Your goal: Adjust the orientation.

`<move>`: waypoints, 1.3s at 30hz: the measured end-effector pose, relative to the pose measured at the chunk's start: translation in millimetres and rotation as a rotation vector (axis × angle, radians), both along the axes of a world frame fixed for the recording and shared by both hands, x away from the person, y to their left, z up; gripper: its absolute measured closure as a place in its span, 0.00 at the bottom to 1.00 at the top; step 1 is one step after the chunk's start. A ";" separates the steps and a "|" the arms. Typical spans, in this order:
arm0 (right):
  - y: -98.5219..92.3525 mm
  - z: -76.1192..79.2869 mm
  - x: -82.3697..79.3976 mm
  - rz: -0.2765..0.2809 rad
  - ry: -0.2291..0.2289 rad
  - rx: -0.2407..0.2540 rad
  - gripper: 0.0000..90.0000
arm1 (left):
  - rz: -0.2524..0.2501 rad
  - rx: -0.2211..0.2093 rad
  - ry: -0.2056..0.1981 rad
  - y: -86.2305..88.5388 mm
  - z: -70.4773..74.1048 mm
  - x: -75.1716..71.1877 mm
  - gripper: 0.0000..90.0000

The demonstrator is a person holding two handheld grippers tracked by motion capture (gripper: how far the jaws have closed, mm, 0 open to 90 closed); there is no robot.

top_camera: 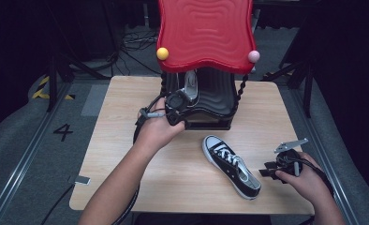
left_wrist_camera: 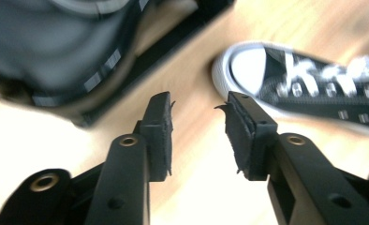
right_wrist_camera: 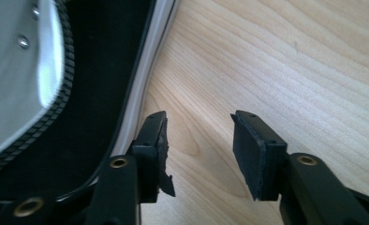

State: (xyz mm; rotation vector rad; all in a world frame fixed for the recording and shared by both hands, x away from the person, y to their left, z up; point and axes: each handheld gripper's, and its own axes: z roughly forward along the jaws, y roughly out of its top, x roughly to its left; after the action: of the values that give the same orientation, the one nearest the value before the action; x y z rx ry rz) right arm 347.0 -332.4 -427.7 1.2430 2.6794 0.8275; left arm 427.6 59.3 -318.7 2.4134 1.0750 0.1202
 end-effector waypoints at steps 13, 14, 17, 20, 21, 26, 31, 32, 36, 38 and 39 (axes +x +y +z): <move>15.5 30.3 -9.9 0.026 0.011 0.031 0.77 | -0.028 0.012 0.104 59.0 -51.3 -36.3 0.57; 17.5 32.2 -10.2 0.033 0.012 0.028 0.78 | -0.025 0.035 0.118 64.3 -56.4 -37.1 0.57; 24.5 37.3 -11.3 0.044 0.019 0.026 0.79 | 0.015 0.062 0.137 82.0 -63.8 -39.9 0.54; 31.2 43.0 -11.4 0.054 0.012 0.028 0.79 | 0.052 0.048 0.154 96.4 -66.8 -44.7 0.53; 33.8 44.8 -11.6 0.058 0.006 0.029 0.79 | 0.066 0.042 0.157 100.4 -67.7 -46.6 0.53; 43.7 50.6 -10.3 0.068 -0.008 0.041 0.80 | 0.096 0.041 0.171 112.8 -72.3 -51.3 0.52; 59.5 53.2 -8.2 0.104 0.015 0.075 0.81 | 0.110 0.045 0.185 119.1 -76.3 -54.5 0.51; 64.5 52.5 -7.9 0.115 0.032 0.074 0.80 | 0.118 0.046 0.188 119.9 -76.8 -55.4 0.51; 80.1 44.8 -5.4 0.146 0.077 0.057 0.80 | 0.130 0.037 0.182 123.6 -77.8 -57.5 0.51; 84.2 41.2 -4.1 0.147 0.090 0.043 0.81 | 0.134 0.030 0.174 124.8 -77.8 -58.0 0.51; 86.6 38.9 -3.2 0.146 0.094 0.034 0.81 | 0.136 0.032 0.175 125.1 -78.2 -58.4 0.51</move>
State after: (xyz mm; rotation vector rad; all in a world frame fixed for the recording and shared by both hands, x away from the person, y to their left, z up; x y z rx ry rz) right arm 343.8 -245.8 -388.7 1.1317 2.8714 0.8548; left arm 369.2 184.4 -396.9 2.4134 1.3258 -0.0297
